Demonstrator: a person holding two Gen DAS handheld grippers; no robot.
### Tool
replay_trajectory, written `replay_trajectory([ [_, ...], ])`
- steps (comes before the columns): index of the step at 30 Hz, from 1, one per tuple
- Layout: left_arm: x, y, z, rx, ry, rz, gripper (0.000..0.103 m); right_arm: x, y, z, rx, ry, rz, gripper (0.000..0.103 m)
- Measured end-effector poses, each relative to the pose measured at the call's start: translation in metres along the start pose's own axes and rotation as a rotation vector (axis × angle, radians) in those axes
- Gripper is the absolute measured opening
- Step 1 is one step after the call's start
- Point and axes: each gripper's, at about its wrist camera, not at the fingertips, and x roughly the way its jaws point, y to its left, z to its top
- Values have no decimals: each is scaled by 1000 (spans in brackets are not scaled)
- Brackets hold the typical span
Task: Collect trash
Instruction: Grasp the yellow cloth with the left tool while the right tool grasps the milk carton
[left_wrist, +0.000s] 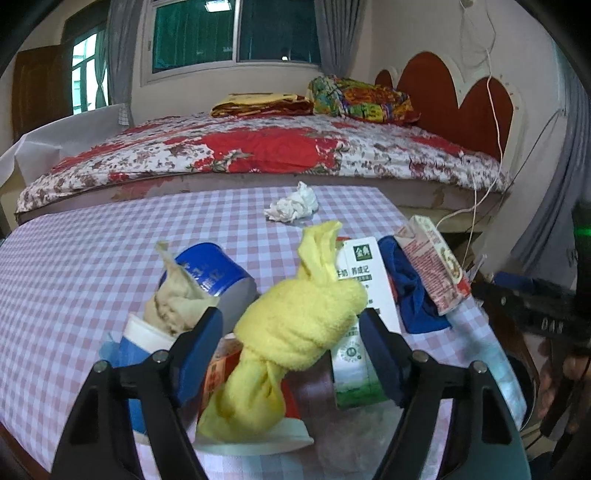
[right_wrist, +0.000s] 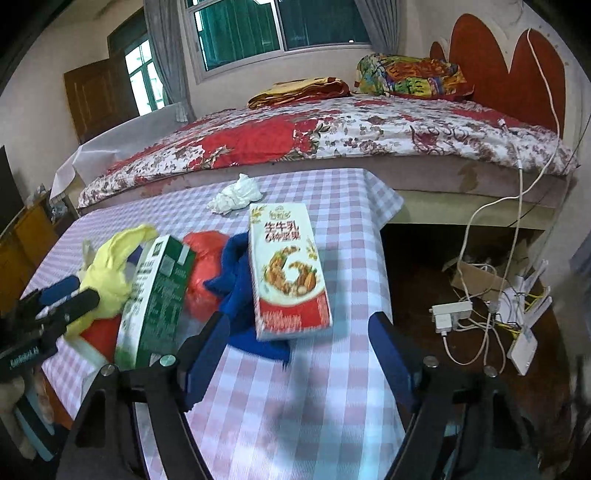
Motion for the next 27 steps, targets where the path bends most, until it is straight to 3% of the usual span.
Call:
replay_trajectory([
  [6, 7, -3, 1, 11, 13, 7, 77, 33, -6, 13, -2, 40, 46, 79],
  [8, 8, -3, 2, 14, 15, 5, 77, 40, -4, 14, -8, 52, 66, 74],
  [11, 12, -5, 4, 19, 19, -2, 72, 48, -2, 13, -13, 74, 91, 53],
  [20, 11, -12, 4, 50, 2, -4, 51, 43, 5, 6, -41, 53, 102, 52],
  [27, 3, -15, 7, 64, -34, -5, 46, 28, 9, 6, -63, 4, 79, 52],
])
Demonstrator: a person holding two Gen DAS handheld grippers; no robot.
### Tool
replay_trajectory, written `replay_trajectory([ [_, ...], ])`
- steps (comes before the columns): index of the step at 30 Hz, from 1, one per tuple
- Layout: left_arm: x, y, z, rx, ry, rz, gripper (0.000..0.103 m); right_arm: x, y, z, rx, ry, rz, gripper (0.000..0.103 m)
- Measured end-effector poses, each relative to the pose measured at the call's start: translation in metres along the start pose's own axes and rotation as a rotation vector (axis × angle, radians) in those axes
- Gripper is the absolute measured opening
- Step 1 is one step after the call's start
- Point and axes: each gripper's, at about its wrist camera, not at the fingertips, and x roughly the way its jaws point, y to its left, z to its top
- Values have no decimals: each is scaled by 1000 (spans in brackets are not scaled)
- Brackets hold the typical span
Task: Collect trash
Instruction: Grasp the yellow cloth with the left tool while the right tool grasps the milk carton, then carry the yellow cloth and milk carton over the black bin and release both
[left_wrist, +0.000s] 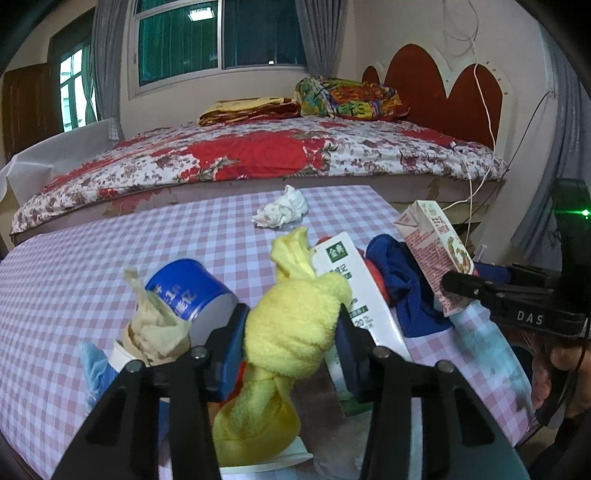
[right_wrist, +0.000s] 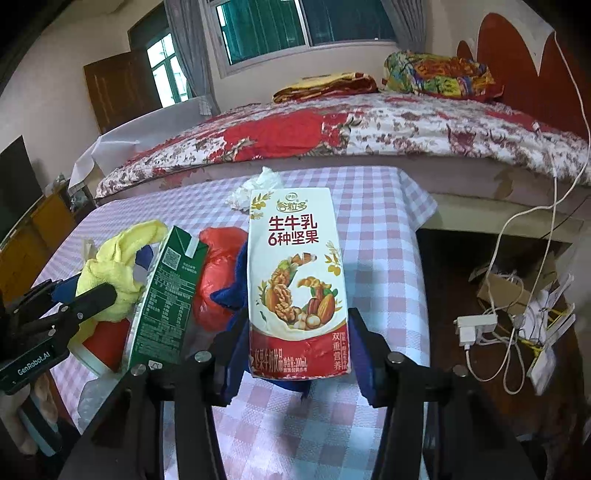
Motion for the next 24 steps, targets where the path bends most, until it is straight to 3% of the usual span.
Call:
replay_trajectory([
  [13, -30, -10, 15, 2, -81, -7, 46, -50, 0, 2, -9, -73, -35, 52],
  [24, -55, -50, 19, 41, -106, -91, 46, -119, -26, -19, 27, -126, -121, 52],
])
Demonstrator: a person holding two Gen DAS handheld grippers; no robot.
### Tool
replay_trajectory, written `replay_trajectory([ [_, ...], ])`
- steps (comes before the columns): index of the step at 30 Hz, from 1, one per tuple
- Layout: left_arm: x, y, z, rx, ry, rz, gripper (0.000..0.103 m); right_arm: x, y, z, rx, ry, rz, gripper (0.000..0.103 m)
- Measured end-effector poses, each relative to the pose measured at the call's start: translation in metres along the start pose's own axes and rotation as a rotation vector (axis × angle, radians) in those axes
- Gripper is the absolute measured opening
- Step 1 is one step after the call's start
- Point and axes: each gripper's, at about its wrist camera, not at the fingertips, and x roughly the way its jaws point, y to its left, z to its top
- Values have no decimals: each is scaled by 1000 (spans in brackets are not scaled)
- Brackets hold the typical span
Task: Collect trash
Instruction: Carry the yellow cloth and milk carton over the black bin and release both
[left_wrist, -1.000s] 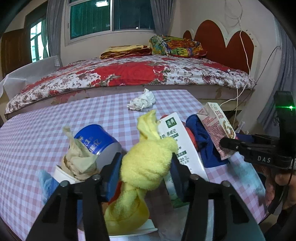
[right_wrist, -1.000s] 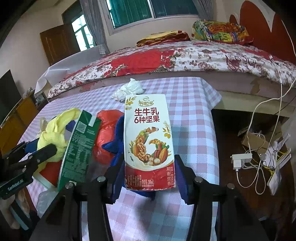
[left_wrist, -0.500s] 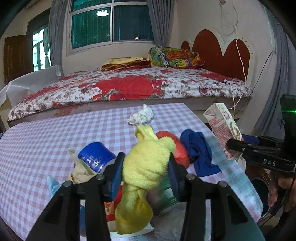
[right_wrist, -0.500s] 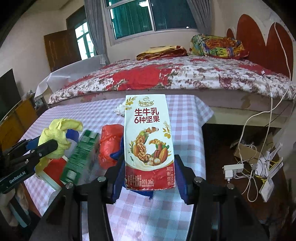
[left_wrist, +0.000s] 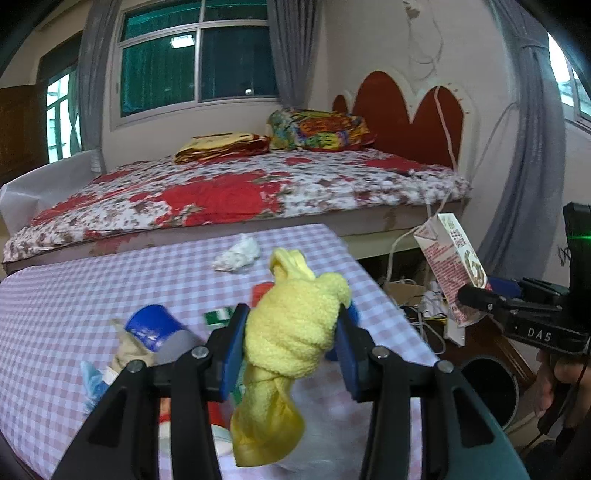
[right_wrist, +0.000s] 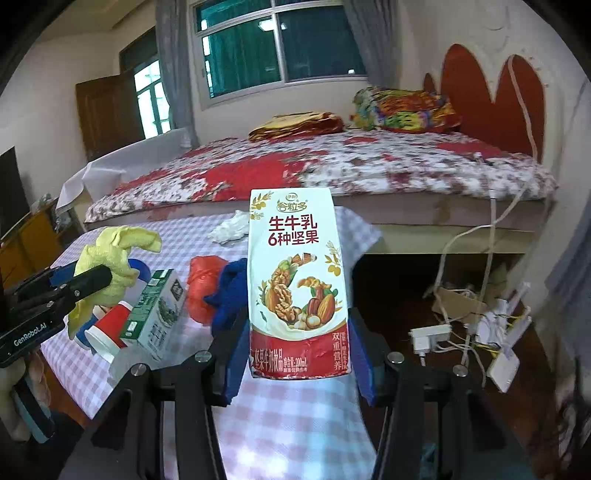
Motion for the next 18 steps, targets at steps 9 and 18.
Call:
replay_trajectory([
  [9, -10, -41, -12, 20, 21, -80, 46, -55, -27, -26, 35, -10, -70, 52],
  [18, -13, -95, -24, 83, 51, -179, 46, -96, -70, -72, 118, 26, -171, 52],
])
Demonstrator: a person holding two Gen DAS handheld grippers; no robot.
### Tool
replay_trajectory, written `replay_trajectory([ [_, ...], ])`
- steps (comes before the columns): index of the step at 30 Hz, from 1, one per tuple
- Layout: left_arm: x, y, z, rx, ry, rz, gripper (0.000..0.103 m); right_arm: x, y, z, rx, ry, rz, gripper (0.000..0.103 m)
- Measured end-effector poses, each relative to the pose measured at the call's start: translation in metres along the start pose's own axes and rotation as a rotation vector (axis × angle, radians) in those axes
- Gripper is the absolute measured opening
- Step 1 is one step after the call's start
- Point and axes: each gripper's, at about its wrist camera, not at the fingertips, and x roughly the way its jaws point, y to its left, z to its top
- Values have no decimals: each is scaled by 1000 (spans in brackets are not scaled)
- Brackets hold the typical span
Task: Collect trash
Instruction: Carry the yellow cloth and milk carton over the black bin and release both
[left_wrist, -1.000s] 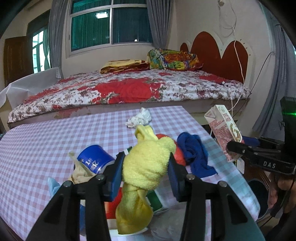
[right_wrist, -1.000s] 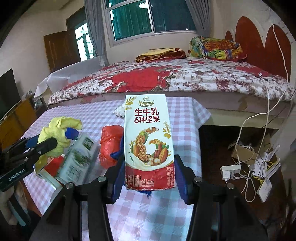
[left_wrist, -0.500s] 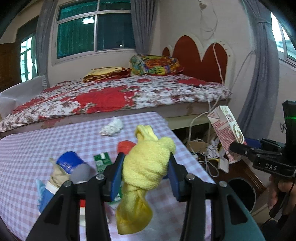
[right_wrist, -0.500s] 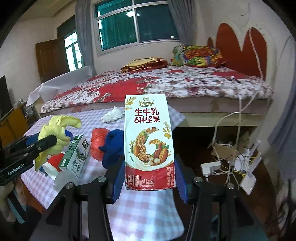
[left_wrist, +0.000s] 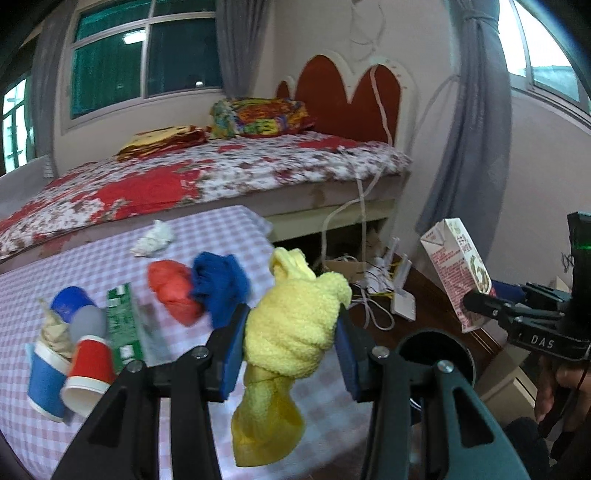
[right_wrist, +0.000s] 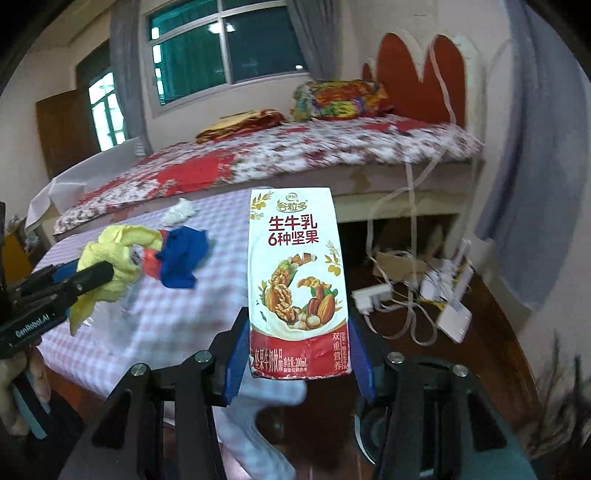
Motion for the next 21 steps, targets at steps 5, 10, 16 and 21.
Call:
replay_trajectory([
  [5, 7, -31, -7, 33, 27, -62, 46, -15, -35, -23, 45, 26, -63, 52],
  [10, 16, -67, -14, 73, 56, -127, 46, -27, -68, -43, 87, 52, -114, 52],
  [16, 34, -110, -23, 126, 107, -219, 46, -35, -104, -71, 136, 91, -166, 52],
  [21, 61, -148, -35, 163, 173, -300, 46, -32, -127, -98, 150, 142, -187, 52],
])
